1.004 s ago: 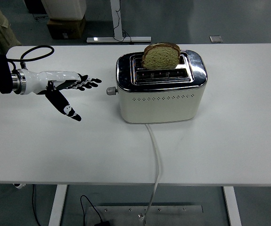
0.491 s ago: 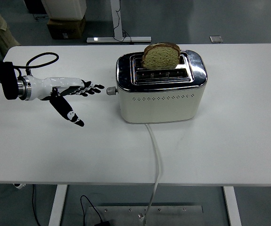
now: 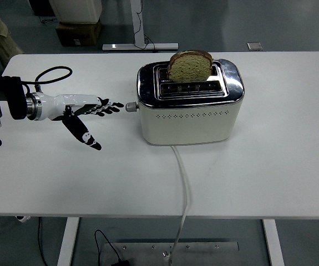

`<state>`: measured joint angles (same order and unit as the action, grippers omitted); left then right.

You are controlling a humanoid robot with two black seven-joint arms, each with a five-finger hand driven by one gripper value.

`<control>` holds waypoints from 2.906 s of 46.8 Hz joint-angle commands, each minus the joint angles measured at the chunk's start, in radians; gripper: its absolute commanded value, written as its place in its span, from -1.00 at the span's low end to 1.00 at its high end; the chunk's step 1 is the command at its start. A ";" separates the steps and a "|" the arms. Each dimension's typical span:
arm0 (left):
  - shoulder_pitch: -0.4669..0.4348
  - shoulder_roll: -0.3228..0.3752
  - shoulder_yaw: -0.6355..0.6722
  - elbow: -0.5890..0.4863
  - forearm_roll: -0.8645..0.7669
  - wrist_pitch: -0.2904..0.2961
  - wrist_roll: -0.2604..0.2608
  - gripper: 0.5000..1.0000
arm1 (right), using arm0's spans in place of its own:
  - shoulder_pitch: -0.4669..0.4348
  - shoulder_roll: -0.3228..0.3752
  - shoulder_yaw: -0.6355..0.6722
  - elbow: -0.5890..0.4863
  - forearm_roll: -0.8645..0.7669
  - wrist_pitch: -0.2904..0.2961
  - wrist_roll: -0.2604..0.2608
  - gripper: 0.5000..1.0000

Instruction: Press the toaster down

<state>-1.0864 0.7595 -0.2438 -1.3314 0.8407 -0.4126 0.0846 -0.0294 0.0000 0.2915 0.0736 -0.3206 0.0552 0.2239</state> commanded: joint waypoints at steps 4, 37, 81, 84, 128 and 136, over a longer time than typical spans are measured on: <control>-0.003 0.000 0.000 0.000 0.000 0.000 0.000 1.00 | 0.000 0.000 0.000 0.000 0.000 0.000 0.000 0.99; -0.015 -0.025 -0.002 0.008 0.000 0.000 0.000 1.00 | 0.000 0.000 0.000 0.000 0.000 0.000 0.000 0.99; 0.010 -0.075 -0.002 0.061 0.000 0.001 0.000 1.00 | 0.000 0.000 0.001 0.000 0.000 0.000 0.000 0.99; 0.013 -0.084 -0.002 0.069 0.000 0.001 0.000 1.00 | 0.000 0.000 0.001 0.000 0.000 0.000 0.000 0.99; 0.042 -0.120 -0.002 0.106 0.000 0.012 -0.002 1.00 | -0.001 0.000 0.001 0.000 0.000 0.000 0.000 0.99; 0.046 -0.127 -0.002 0.107 0.000 0.014 -0.002 1.00 | -0.001 0.000 0.001 0.000 0.000 0.000 0.000 0.99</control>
<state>-1.0432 0.6328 -0.2448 -1.2242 0.8407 -0.3987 0.0831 -0.0307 0.0000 0.2930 0.0736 -0.3206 0.0552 0.2240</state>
